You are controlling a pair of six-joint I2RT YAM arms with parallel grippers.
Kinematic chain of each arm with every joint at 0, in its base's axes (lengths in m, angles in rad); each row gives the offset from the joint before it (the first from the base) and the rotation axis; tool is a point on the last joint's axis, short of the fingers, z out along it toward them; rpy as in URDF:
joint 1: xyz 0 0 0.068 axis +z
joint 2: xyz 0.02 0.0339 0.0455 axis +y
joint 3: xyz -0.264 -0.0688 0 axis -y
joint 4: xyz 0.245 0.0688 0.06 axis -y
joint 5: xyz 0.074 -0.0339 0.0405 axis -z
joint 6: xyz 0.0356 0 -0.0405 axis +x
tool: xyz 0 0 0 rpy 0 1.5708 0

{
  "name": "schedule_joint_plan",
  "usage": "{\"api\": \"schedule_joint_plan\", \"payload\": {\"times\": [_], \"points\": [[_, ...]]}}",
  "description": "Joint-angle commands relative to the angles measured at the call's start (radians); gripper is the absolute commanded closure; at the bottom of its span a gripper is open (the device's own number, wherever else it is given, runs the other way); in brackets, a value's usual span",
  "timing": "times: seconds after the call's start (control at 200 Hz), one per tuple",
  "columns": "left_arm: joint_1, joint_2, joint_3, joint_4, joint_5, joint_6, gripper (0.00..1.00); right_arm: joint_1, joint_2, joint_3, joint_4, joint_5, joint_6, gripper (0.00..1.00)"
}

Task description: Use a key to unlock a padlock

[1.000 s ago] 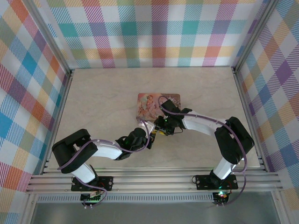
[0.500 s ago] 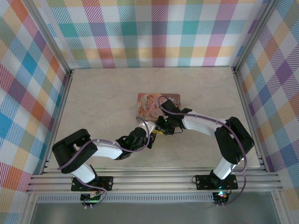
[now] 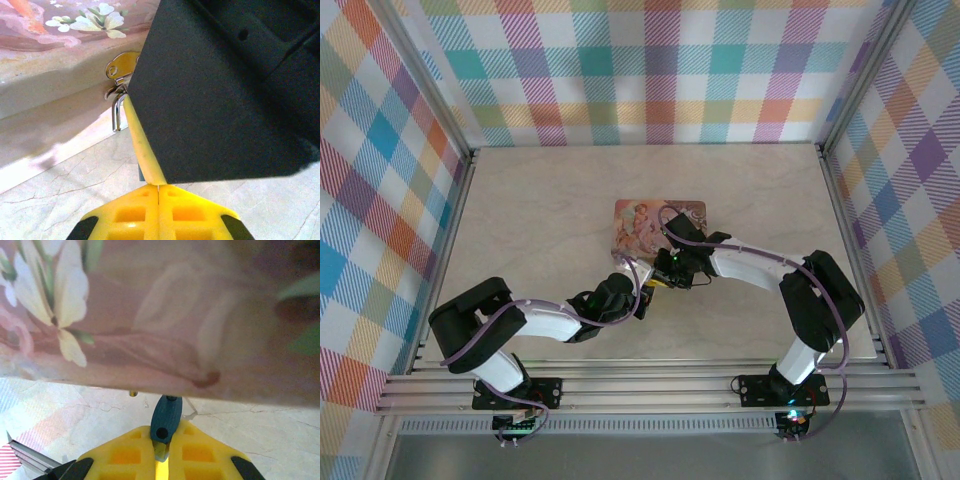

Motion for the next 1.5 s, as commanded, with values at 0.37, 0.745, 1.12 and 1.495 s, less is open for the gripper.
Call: {"api": "schedule_joint_plan", "payload": {"times": [0.37, 0.745, 1.12, 1.495], "points": [[-0.005, -0.125, -0.040, 0.018, -0.077, -0.043, 0.63, -0.076, -0.111, -0.168, 0.113, -0.025, 0.042, 1.00], [0.007, -0.176, -0.090, 0.002, -0.120, -0.099, 0.61, -0.103, -0.205, -0.246, 0.179, -0.009, 0.086, 1.00], [0.010, -0.197, -0.117, 0.011, -0.148, -0.132, 0.61, -0.102, -0.288, -0.282, 0.193, 0.068, 0.145, 1.00], [0.013, -0.273, -0.149, -0.030, -0.174, -0.119, 0.61, -0.104, -0.264, -0.267, 0.214, 0.129, 0.172, 1.00]]}}
